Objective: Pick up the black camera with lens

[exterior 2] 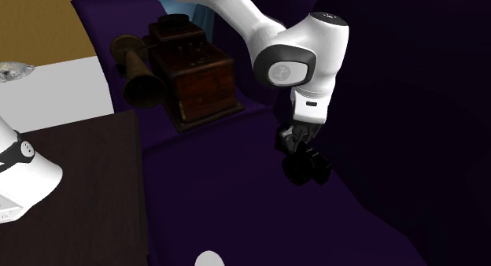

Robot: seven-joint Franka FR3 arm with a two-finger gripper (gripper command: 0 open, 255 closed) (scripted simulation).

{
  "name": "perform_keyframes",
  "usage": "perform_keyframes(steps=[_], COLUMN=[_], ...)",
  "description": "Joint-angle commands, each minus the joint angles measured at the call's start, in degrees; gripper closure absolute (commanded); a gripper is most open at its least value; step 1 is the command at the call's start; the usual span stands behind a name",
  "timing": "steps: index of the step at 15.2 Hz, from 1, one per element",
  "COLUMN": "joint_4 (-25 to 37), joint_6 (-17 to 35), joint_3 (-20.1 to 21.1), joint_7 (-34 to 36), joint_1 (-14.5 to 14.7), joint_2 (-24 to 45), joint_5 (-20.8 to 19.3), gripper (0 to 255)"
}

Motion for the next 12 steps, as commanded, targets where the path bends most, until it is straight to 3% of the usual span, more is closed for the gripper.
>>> perform_keyframes(steps=[1,12], joint_4=[-0.37,-0.75], joint_6=[-0.77,-5.13], joint_3=[-0.11,-0.57], joint_7=[0.09,0.49], joint_1=[0.09,0.39], joint_2=[-1.18,-5.92], joint_5=[-0.10,-0.64], gripper=[255,255])
